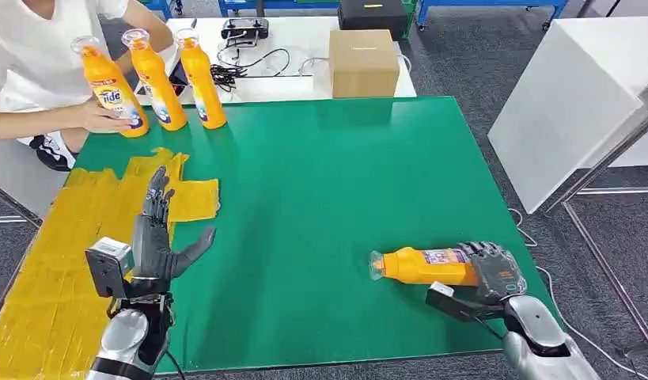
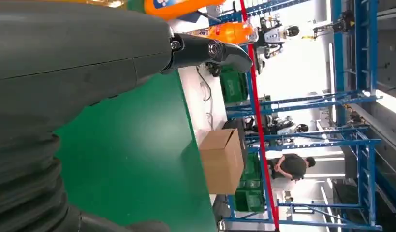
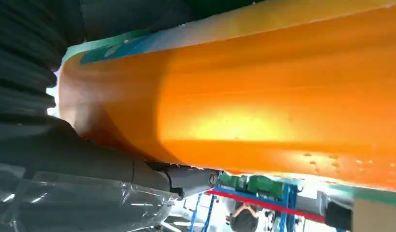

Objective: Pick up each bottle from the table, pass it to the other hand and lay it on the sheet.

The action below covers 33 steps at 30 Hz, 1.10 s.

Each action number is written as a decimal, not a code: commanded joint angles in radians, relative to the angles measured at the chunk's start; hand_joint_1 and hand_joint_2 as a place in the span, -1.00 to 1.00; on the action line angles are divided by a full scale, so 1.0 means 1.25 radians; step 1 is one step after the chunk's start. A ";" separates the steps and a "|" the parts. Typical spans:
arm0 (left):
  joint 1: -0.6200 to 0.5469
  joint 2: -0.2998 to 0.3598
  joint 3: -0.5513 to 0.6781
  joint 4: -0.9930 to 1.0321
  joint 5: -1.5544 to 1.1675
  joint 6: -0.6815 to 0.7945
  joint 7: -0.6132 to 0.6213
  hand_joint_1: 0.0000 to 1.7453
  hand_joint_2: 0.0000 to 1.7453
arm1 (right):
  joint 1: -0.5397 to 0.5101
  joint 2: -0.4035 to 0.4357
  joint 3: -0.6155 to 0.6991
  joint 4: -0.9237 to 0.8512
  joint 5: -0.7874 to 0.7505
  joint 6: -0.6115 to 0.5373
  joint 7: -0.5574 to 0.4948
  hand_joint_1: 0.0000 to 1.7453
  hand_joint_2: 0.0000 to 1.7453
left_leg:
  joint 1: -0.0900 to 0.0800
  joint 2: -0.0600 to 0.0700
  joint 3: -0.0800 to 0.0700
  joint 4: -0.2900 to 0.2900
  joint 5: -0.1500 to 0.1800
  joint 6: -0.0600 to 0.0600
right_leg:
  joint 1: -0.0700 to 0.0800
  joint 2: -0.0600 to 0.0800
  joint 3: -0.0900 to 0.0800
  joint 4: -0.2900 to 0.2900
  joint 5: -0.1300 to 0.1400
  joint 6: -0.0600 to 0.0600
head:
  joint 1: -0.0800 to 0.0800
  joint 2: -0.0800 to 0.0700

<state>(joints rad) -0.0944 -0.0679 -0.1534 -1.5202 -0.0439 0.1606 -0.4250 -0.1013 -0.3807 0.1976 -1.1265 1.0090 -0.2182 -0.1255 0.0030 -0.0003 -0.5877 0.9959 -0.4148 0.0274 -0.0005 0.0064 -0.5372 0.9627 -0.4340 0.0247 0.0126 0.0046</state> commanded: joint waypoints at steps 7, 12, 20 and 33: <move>0.018 0.005 -0.069 0.002 0.060 -0.123 0.036 -1.00 1.00 | -0.014 0.269 -0.205 -0.093 -0.331 -0.113 -0.130 1.00 1.00 | 0.001 -0.001 -0.002 0.000 0.000 -0.001 | 0.000 0.000 -0.002 0.000 -0.001 0.000 | 0.000 0.000; -0.010 0.007 -0.143 0.022 0.116 -0.225 0.067 -1.00 1.00 | -0.039 0.342 -0.206 -0.118 -0.418 -0.140 -0.170 1.00 1.00 | 0.001 -0.001 -0.004 0.000 -0.001 -0.002 | 0.001 0.000 -0.002 0.000 -0.001 0.000 | 0.000 0.000; -0.054 0.008 -0.182 0.065 0.158 -0.276 0.086 -1.00 1.00 | -0.080 0.383 -0.160 -0.087 -0.532 -0.083 -0.217 1.00 1.00 | 0.000 -0.002 -0.004 -0.001 0.000 -0.002 | 0.000 -0.001 -0.003 0.000 0.000 0.000 | 0.001 0.000; -0.130 0.001 -0.233 0.126 0.174 -0.212 0.090 -1.00 1.00 | -0.136 0.496 0.153 0.054 -0.723 0.124 -0.244 1.00 1.00 | 0.002 0.002 -0.003 -0.001 0.000 -0.003 | 0.001 0.002 -0.002 0.000 0.000 -0.001 | 0.001 0.000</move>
<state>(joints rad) -0.1822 -0.0824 -0.4063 -1.4568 0.1869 -0.1651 -0.3067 -0.2040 0.1767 0.1249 -1.2306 0.1335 -0.1201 -0.4234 0.0044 -0.0037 -0.5965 0.9956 -0.4126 0.0246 0.0003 0.0042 -0.5437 0.9639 -0.4342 0.0244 0.0134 0.0046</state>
